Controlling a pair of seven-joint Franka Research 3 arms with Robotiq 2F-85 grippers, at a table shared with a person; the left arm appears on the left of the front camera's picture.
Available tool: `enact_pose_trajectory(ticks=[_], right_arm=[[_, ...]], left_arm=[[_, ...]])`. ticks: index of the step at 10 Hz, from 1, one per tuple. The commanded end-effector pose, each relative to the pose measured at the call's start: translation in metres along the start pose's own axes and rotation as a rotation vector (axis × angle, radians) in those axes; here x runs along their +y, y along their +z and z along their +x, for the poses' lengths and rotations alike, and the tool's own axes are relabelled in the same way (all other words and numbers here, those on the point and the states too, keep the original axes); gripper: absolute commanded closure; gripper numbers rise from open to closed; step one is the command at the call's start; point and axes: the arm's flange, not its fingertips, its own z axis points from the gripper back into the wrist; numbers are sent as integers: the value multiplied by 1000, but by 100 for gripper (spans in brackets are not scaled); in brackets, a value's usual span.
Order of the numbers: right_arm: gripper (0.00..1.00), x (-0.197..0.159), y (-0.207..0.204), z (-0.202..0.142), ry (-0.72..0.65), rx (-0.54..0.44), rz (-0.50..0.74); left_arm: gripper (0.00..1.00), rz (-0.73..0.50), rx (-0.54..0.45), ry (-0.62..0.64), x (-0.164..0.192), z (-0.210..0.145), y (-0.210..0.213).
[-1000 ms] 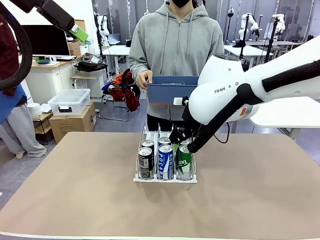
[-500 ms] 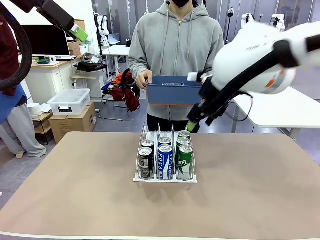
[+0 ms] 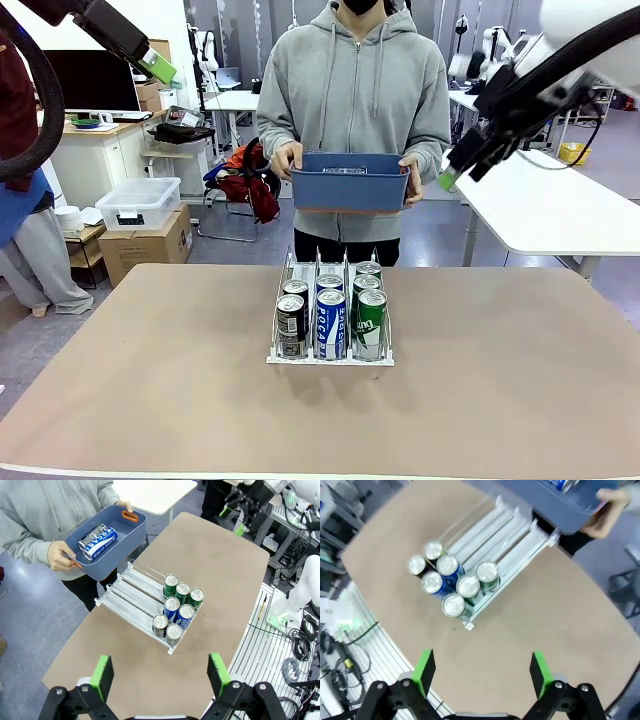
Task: Fill the beverage cans into the dispenser.
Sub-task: Pick up the Pepsi coke handed by the human.
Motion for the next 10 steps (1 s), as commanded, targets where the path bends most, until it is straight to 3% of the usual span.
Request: enact_pose_trajectory(ticks=[1,4,6,10], right_arm=[[0,-6,23,8,51,-82,24],[0,-2,64,22,110,-193,-36],[0,-1,94,32,132,-228,-40],[0,-4,116,63,99,-259,-46]], left_arm=[[0,0,0,0,0,0,0],[0,0,0,0,0,0,0],[0,0,0,0,0,0,0],[0,0,0,0,0,0,0]])
